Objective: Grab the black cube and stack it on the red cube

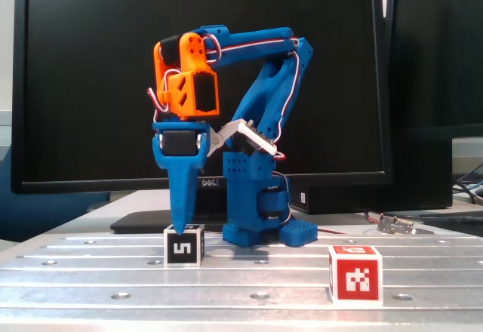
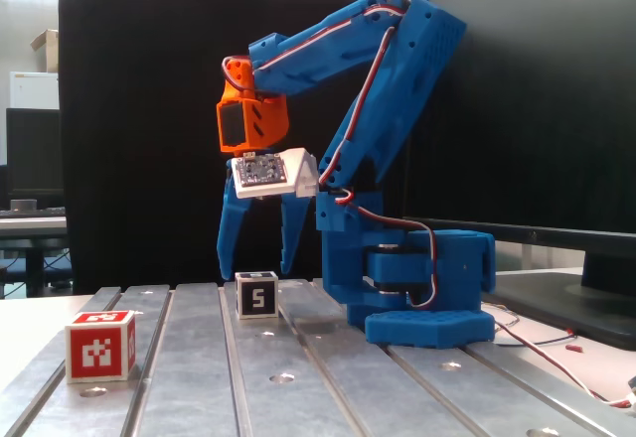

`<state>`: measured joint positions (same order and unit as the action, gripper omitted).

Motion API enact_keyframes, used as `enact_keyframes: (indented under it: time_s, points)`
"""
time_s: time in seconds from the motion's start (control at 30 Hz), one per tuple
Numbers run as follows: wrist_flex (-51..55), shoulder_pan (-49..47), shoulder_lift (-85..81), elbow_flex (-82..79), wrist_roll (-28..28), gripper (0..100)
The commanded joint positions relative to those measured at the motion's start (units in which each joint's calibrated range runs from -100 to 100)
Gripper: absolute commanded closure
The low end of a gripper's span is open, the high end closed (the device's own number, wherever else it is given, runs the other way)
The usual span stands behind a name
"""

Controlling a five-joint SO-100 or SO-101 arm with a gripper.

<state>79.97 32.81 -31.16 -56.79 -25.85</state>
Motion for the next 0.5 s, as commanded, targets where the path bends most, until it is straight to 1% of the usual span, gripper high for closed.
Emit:
enact_keyframes:
  time_s: [0.0, 0.2, 0.47]
  points:
    - [-0.2, -0.1, -0.6, -0.6, 0.2, 75]
    - [-1.3, -0.4, -0.1, -1.5, 0.2, 75]
    - [-6.9, -0.5, -0.6, -5.9, 0.2, 75]
